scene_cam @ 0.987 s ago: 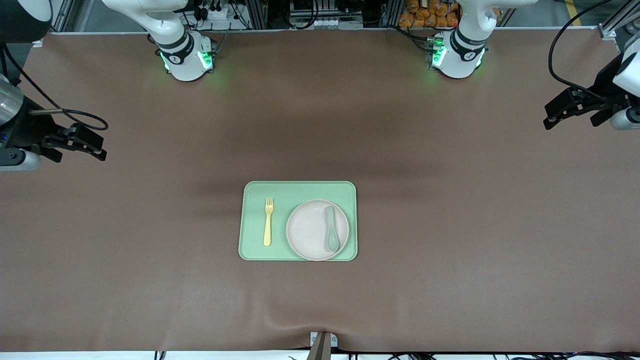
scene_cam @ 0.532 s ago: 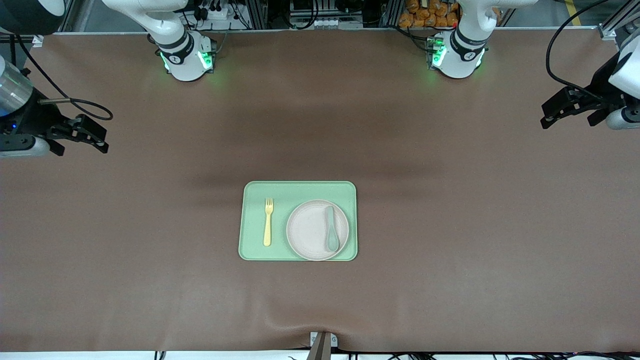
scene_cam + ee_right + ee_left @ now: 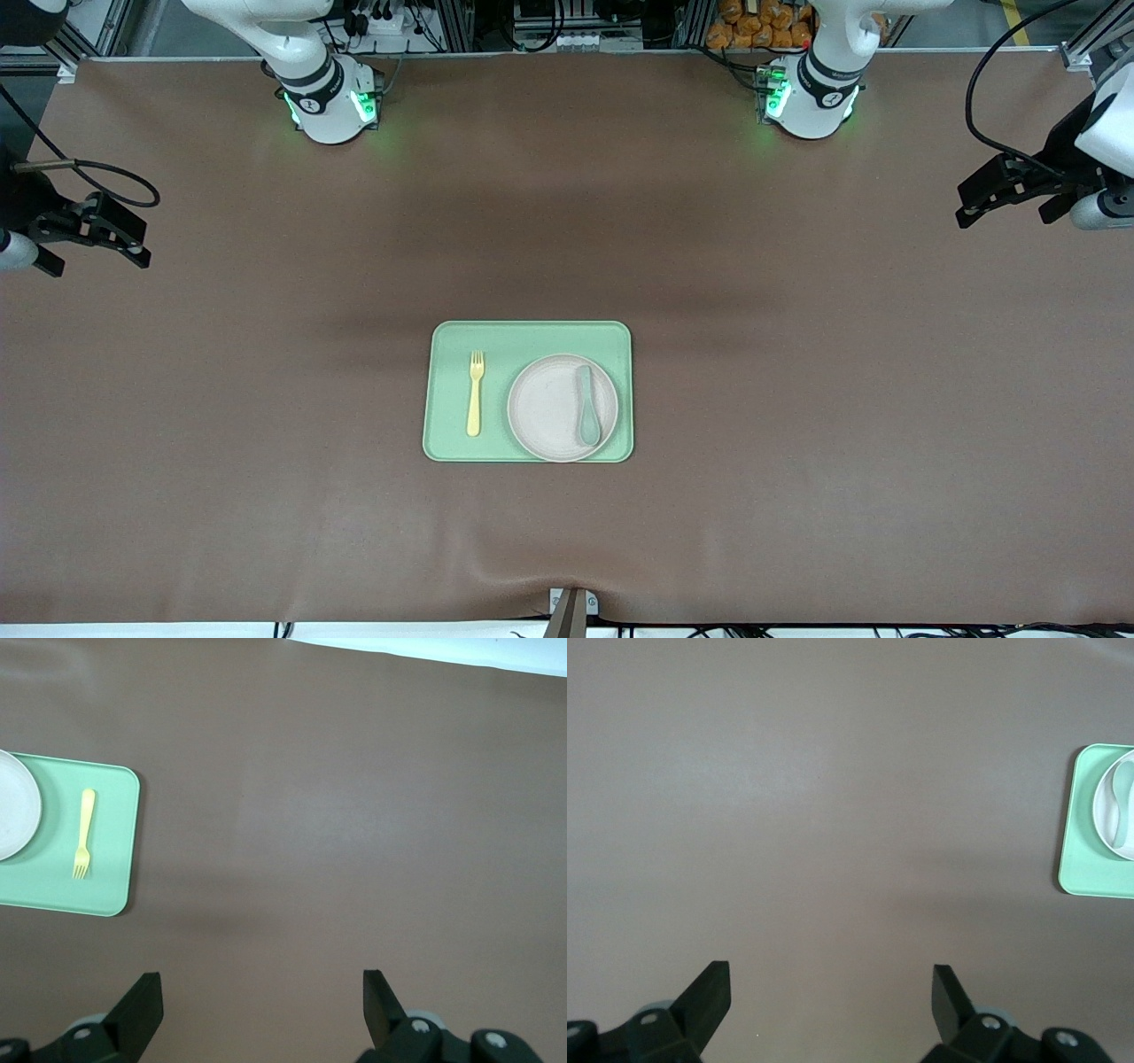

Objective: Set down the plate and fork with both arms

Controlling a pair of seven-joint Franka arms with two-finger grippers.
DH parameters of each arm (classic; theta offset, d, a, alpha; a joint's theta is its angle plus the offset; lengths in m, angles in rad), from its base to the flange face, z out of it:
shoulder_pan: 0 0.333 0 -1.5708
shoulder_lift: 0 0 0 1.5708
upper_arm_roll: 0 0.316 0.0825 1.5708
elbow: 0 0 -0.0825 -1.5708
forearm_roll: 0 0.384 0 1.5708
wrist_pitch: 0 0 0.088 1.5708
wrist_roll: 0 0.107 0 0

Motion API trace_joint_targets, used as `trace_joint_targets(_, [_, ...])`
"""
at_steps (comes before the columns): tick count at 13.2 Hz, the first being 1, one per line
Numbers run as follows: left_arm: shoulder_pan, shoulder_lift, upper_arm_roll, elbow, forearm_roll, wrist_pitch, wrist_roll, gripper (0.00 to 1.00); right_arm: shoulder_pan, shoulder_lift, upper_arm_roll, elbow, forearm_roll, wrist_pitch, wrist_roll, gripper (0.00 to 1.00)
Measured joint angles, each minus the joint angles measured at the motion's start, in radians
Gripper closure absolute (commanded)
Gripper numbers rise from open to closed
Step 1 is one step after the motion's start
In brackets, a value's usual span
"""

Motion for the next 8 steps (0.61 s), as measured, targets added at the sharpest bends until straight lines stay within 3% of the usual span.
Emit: trace_joint_targets(8, [0.000, 0.000, 0.000, 0.000, 0.000, 0.000, 0.000, 0.00, -0.013, 0.001, 0.006, 0.033, -0.038, -0.005, -0.017, 0.00])
